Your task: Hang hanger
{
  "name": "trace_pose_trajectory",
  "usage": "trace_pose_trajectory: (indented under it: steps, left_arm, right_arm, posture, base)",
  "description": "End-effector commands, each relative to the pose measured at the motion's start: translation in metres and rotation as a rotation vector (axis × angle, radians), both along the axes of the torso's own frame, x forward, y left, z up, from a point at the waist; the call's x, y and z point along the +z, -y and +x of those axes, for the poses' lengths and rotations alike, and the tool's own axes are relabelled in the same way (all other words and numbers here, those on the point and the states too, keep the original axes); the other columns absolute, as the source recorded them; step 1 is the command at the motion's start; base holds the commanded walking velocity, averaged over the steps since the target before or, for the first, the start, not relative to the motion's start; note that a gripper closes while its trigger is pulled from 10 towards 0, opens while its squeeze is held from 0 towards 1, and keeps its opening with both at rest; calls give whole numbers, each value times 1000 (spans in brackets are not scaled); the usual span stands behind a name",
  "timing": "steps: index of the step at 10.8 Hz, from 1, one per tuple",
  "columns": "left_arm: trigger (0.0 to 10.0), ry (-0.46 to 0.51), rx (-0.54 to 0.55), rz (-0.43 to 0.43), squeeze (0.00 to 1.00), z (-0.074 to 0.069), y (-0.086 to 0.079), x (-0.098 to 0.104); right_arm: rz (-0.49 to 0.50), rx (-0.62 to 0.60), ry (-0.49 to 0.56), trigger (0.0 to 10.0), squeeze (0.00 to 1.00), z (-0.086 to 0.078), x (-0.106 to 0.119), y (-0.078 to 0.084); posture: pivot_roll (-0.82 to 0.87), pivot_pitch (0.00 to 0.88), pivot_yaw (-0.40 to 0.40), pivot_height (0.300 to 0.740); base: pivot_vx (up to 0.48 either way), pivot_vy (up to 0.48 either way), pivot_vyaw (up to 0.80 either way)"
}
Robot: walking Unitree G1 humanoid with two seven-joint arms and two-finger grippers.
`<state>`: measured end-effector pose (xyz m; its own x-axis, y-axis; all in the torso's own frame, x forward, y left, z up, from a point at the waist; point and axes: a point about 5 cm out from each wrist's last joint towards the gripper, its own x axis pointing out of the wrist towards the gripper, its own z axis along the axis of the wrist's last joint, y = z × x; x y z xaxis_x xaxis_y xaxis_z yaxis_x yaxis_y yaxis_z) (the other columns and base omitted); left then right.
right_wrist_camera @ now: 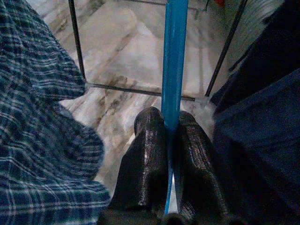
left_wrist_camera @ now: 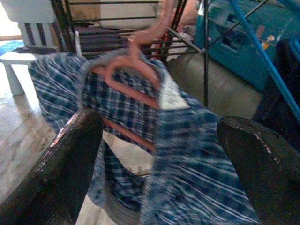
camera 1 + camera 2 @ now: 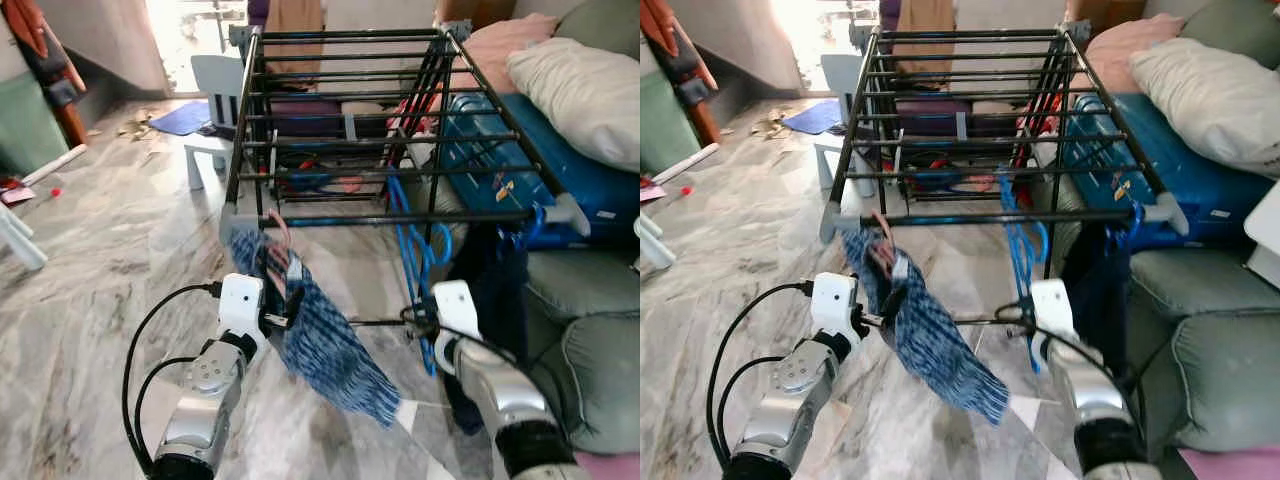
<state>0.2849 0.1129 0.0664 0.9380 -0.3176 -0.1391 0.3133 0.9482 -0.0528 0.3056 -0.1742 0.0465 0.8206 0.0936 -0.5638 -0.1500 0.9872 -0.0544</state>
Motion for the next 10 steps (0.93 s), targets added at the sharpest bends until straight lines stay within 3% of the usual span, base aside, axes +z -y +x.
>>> trace_pose_trajectory:
  steps: [1, 5, 7, 10]
  left_arm:
    - [10000, 8, -1, 7, 0, -1, 1, 4]
    - [10000, -3, -12, 13, 0, -4, -6, 4]
    - [10000, -17, -16, 8, 0, -5, -2, 3]
    - [10000, -17, -20, -3, 0, -5, -3, 4]
  right_arm:
    - [-6, 26, 36, 10000, 0, 8, 10, -1]
    - [72, -61, 2, 10000, 0, 31, 21, -7]
    - [107, -57, -18, 10000, 0, 42, 27, -21]
    - [107, -40, -59, 10000, 0, 45, 26, -30]
  posture:
    - [-69, 27, 4, 740]
    - [-48, 26, 12, 740]
    - [-46, 26, 11, 740]
    - [-42, 27, 6, 740]
  base:
    - [0, 0, 0]
    - [0, 0, 0]
    - [0, 0, 0]
    - [0, 0, 0]
